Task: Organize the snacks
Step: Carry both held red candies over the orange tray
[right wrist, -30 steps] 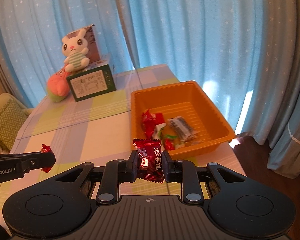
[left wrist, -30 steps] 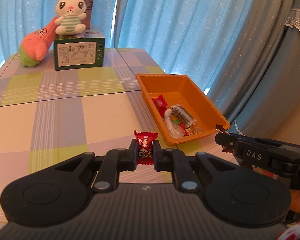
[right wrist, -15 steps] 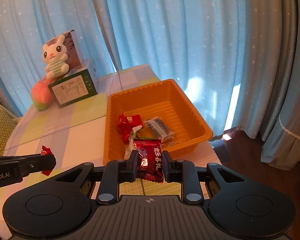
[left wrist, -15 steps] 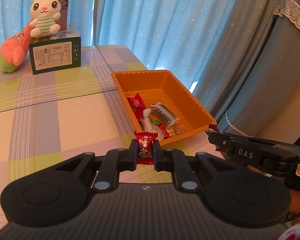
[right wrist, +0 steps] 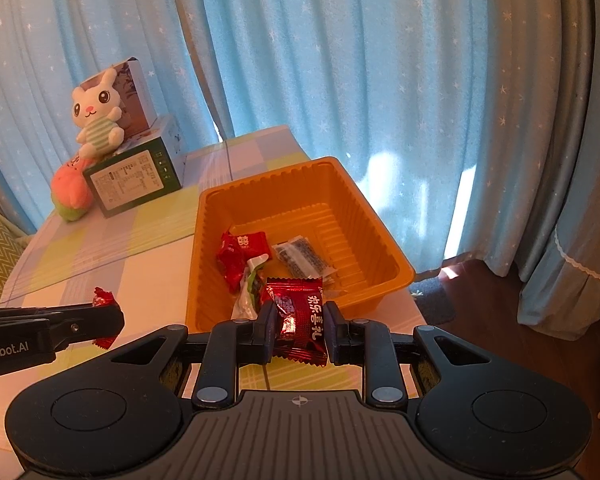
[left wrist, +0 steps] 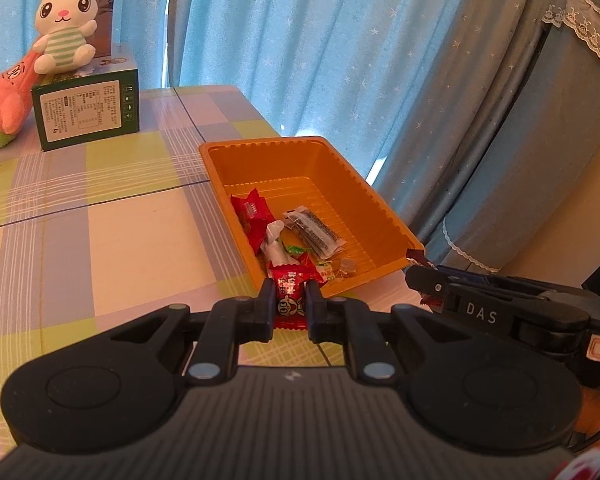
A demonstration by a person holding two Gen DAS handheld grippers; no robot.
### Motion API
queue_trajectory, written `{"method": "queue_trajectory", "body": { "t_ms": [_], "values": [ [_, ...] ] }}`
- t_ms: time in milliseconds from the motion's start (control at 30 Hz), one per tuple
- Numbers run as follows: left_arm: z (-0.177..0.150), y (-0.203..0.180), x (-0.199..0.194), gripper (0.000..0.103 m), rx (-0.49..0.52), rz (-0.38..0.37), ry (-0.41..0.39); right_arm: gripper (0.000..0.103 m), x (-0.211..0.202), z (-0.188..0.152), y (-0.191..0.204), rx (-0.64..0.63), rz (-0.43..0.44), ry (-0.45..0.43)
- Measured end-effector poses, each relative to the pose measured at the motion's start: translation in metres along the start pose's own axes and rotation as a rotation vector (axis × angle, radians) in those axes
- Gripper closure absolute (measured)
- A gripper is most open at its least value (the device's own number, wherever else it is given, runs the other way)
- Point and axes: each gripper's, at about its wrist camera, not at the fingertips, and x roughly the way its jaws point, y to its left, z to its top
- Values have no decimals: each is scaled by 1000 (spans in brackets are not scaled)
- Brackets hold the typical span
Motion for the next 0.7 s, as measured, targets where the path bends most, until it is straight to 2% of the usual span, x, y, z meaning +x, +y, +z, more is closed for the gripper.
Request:
{"method": "queue_trajectory", "body": {
  "t_ms": [333,700],
  "values": [
    [18,2,27,90,-7,-30,3,78,23,20,-7,-33,-17,-2],
    [46,12,66,90,-45,-87,23,78,67,47,-13,-63,-21,14]
  ]
}}
